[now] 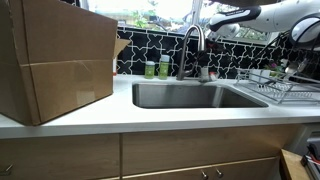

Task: Close the tap using the faucet, pick remove the blue sponge from the sink and use it to wipe the front edge of the sink

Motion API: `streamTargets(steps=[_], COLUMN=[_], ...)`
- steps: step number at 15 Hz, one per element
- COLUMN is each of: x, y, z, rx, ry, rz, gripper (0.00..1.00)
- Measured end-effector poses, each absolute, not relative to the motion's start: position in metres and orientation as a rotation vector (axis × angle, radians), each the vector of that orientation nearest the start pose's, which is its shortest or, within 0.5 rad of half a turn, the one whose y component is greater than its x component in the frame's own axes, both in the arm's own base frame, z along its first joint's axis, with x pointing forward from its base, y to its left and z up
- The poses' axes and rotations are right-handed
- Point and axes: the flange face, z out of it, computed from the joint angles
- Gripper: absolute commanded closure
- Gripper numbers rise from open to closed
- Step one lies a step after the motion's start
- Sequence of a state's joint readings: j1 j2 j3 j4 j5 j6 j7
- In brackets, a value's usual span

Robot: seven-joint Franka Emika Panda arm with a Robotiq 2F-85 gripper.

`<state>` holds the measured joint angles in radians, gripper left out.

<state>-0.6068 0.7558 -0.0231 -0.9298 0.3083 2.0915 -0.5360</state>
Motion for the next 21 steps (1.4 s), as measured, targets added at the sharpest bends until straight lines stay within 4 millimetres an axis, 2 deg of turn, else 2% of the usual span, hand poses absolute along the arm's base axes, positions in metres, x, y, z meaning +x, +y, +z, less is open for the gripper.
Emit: streamTargets(steps=[1, 2, 3, 5, 8, 9, 10, 13, 17, 21], x=[0.652, 0.652, 0.652, 0.655, 0.669, 0.669, 0.669, 0.663, 0.646, 0.649], y=[-0.447, -0.446, -0.445, -0.43, -0.369, -0.356, -0.355, -0.361, -0.383, -0.378], z=[0.483, 0.483, 0.482, 0.493, 0.543, 0.556, 0.552, 0.549, 0.549, 0.55], rx=[-3.024, -3.025, -3.024, -2.979, -2.805, -2.774, -2.766, -2.764, -2.857, -2.853], ry=[0.279, 0.281, 0.281, 0.265, 0.167, 0.151, 0.17, 0.231, 0.382, 0.368], rz=[-0.764, -0.768, -0.772, -0.794, -0.855, -0.864, -0.855, -0.833, -0.781, -0.785], gripper=[0.64, 0.5, 0.47, 0.31, 0.08, 0.03, 0.0, 0.0, 0.0, 0.0])
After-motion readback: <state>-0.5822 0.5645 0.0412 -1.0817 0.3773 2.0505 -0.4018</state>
